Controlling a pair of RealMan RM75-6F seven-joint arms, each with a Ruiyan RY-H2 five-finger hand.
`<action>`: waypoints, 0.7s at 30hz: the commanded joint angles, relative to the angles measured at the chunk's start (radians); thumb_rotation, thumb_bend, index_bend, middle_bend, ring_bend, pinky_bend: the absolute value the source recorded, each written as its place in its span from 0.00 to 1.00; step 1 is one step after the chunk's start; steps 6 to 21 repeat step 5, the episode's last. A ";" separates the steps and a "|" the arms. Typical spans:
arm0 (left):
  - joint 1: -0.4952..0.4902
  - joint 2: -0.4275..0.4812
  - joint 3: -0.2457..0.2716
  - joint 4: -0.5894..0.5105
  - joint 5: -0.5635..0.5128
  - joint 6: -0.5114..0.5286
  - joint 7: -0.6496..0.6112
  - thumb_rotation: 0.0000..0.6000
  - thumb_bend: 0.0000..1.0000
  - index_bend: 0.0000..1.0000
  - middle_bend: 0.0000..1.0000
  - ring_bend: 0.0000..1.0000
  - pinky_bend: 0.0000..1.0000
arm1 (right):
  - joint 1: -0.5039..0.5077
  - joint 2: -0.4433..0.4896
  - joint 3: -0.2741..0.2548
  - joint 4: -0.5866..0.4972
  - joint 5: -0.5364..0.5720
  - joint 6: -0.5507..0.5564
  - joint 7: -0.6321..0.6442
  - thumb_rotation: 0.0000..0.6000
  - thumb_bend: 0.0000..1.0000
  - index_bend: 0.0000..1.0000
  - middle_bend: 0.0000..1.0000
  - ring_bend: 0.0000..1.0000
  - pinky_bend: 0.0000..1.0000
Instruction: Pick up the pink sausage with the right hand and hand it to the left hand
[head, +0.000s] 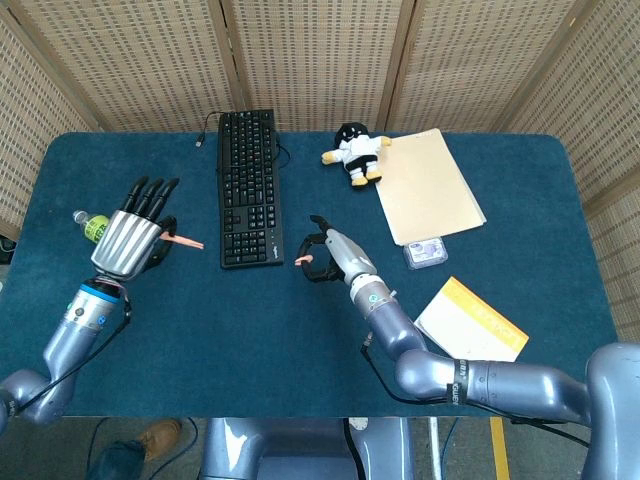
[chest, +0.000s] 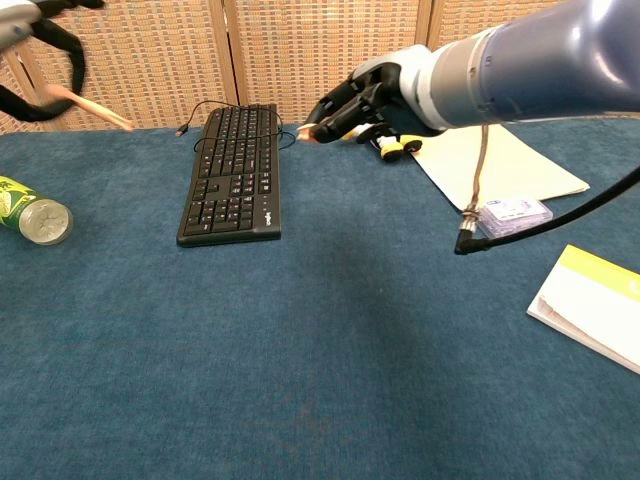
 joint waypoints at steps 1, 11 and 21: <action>0.025 0.042 -0.004 0.031 -0.013 0.016 -0.045 1.00 0.56 0.82 0.00 0.00 0.00 | -0.016 0.019 -0.007 -0.013 -0.008 -0.002 0.010 1.00 0.69 0.70 0.07 0.00 0.00; 0.065 0.090 0.003 0.044 -0.018 0.043 -0.099 1.00 0.56 0.82 0.00 0.00 0.00 | -0.048 0.056 -0.020 -0.048 -0.028 0.001 0.024 1.00 0.69 0.69 0.07 0.00 0.00; 0.065 0.090 0.003 0.044 -0.018 0.043 -0.099 1.00 0.56 0.82 0.00 0.00 0.00 | -0.048 0.056 -0.020 -0.048 -0.028 0.001 0.024 1.00 0.69 0.69 0.07 0.00 0.00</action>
